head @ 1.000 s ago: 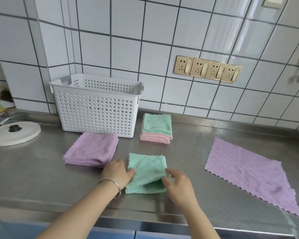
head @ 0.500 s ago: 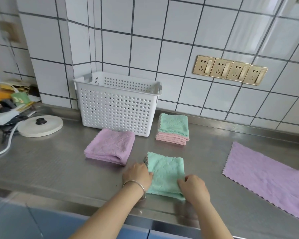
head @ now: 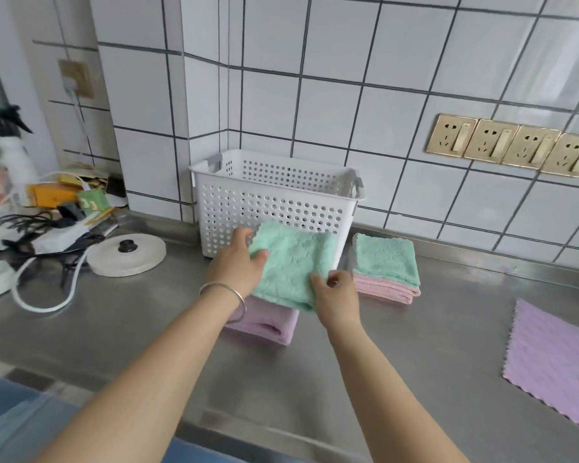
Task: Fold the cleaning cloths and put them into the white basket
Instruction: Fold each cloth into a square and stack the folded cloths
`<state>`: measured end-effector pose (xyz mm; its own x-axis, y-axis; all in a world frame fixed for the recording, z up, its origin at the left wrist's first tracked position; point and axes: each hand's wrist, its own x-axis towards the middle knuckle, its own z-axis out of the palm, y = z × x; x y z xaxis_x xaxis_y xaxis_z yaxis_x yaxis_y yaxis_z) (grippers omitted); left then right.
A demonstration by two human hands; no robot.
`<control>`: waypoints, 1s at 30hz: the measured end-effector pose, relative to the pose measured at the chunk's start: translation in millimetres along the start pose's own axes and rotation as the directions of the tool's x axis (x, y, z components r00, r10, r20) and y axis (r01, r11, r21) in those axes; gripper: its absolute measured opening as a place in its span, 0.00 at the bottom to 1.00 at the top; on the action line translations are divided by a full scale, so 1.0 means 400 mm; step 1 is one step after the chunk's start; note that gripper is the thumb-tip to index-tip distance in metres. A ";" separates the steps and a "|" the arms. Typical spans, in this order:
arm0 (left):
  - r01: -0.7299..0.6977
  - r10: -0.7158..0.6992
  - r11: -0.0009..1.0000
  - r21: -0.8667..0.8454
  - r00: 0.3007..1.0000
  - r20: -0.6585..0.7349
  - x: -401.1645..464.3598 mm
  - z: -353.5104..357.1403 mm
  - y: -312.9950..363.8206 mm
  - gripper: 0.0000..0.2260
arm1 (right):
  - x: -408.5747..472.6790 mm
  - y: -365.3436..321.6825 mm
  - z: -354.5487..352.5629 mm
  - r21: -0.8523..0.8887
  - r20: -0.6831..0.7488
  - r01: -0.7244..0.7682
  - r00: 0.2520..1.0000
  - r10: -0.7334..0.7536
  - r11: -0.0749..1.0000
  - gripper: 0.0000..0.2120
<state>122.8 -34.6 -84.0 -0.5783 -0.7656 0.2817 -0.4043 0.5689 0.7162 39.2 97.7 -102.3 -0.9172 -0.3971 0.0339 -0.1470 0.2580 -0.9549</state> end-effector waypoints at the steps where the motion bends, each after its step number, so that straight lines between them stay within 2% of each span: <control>1: -0.002 0.001 0.999 0.032 1.000 0.016 0.018 -0.005 -0.025 0.18 | 0.008 0.001 0.034 0.011 0.013 -0.021 1.000 0.021 1.000 0.08; 5: 0.033 -0.042 0.996 0.087 0.995 0.093 0.041 0.009 -0.112 0.19 | 0.004 0.029 0.112 -0.002 0.032 -0.084 0.996 0.084 0.996 0.14; 9: 0.079 -0.098 0.988 0.136 0.985 0.142 0.040 0.043 -0.166 0.17 | -0.001 0.066 0.150 -0.091 -0.001 -0.104 0.995 0.104 0.990 0.17; 14: 0.118 -0.145 0.974 0.195 0.980 0.134 0.029 0.077 -0.205 0.17 | 0.010 0.094 0.163 -0.191 0.024 -0.087 0.995 0.093 0.978 0.18; 18: 0.121 -0.166 0.960 0.252 0.972 0.167 0.033 0.086 -0.211 0.18 | 0.017 0.095 0.169 -0.213 0.039 -0.101 0.993 0.112 0.972 0.20; 21: 0.127 -0.203 0.923 0.364 0.963 0.179 0.036 0.061 -0.204 0.18 | 0.013 0.088 0.146 -0.188 0.091 -0.056 0.993 0.074 0.981 0.22; 23: 0.079 -0.135 0.904 0.420 0.985 0.107 0.041 0.039 -0.184 0.19 | 0.010 0.095 0.090 -0.150 0.082 0.011 0.997 0.002 0.989 0.23; 24: 0.025 -0.053 0.905 0.424 0.997 0.055 0.044 0.036 -0.164 0.21 | 0.008 0.109 0.048 -0.171 0.051 0.050 0.998 -0.041 0.984 0.22; 27: -0.194 0.217 0.906 0.377 0.976 -0.019 0.024 0.062 -0.068 0.20 | -0.006 0.180 -0.117 -0.416 -0.031 0.142 0.985 -0.170 0.898 0.17; 30: -0.362 0.370 0.906 0.219 0.929 0.005 -0.044 0.142 0.082 0.15 | -0.020 0.276 -0.331 -0.624 -0.135 0.099 0.963 -0.232 0.775 0.15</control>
<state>79.3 14.7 -101.7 -0.6901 -0.4997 0.5234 -0.3123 0.8581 0.4075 -18.8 245.8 -168.9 -0.8995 -0.3236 0.2936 -0.4359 0.7104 -0.5525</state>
